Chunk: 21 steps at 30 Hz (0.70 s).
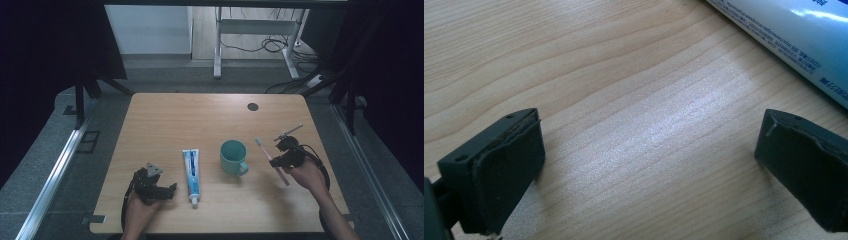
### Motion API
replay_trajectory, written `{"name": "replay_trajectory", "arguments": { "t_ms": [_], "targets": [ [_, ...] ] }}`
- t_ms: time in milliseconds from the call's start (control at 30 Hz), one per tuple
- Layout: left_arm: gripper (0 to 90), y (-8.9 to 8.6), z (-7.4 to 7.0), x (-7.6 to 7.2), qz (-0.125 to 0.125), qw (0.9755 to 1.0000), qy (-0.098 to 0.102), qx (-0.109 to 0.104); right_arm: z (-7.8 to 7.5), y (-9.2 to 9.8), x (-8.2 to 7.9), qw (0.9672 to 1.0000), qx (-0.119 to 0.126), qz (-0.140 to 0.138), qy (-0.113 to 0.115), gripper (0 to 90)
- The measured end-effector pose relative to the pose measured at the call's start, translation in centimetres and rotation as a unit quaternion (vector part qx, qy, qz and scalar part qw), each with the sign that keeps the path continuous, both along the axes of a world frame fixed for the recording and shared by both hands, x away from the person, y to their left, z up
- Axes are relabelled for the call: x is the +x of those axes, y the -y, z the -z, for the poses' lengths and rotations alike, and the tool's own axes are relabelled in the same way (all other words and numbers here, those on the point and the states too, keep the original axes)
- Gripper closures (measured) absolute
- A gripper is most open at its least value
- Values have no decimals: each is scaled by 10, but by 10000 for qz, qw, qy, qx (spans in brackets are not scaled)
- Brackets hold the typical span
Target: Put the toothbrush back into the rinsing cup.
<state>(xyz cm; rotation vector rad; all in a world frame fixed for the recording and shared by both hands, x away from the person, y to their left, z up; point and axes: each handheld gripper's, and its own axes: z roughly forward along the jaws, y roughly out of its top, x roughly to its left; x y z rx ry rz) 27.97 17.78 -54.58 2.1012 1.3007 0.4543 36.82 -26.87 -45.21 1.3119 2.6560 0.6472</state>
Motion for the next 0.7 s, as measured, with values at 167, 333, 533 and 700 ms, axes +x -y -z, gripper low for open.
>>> {"name": "replay_trajectory", "arguments": {
  "t_ms": [167, 333, 533, 700],
  "targets": [
    [0, 0, 0, 0, -2, 10000, -1, -1, -9, -2, -7, 9993, 232, -54, 297, 788],
    [0, 0, 0, 0, 2, 10000, -2, 4, -15, -4, -10, 9982, 335, -118, 492, 788],
    [0, 0, 0, 0, 5, 10000, -2, 8, -22, -7, -15, 9950, 552, -173, 814, 788],
    [0, 0, 0, 0, 3, 10000, 1, 6, -24, -9, -17, 9930, 669, -207, 949, 788]
  ]
}}
